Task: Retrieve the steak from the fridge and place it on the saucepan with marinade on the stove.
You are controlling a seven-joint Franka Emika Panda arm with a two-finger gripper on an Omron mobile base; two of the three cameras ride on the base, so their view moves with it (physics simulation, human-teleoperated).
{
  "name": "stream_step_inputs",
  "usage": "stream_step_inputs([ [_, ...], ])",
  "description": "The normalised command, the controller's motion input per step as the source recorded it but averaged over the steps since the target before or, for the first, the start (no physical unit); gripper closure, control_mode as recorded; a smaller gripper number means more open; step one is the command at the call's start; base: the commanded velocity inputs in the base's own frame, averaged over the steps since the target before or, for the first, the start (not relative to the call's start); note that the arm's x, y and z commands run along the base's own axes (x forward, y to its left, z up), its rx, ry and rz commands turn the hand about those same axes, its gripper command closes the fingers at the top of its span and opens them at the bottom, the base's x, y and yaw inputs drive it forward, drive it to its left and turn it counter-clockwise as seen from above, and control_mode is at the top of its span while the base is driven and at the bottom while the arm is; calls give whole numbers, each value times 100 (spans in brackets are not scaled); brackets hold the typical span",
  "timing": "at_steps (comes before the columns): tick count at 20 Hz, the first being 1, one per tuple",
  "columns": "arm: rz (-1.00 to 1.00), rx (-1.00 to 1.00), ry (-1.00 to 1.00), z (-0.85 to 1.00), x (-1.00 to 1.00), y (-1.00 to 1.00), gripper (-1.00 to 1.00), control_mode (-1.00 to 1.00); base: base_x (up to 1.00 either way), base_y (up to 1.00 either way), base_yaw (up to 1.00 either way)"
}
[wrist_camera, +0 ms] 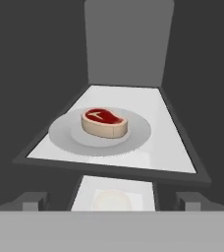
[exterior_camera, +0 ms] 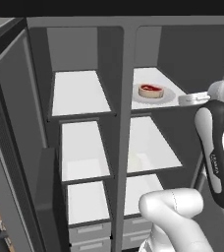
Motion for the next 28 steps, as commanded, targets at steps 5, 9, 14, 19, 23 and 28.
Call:
stream_step_inputs([
  [5, 0, 0, 0, 0, 0, 0, -100, 100, 9, 32, -2],
  [9, 0, 0, 0, 0, 0, 0, -100, 100, 2, 2, 0],
  [14, 0, 0, 0, 0, 0, 0, -100, 100, 0, 0, 0],
  [19, 0, 0, 6, 0, 11, 6, -100, -100, 2, 2, 0],
  [23, 0, -4, 20, 0, 58, 38, -100, -100, 0, 0, 0],
  [28, 4, -5, 21, 2, 69, 32, -100, -100, 0, 0, 0],
])
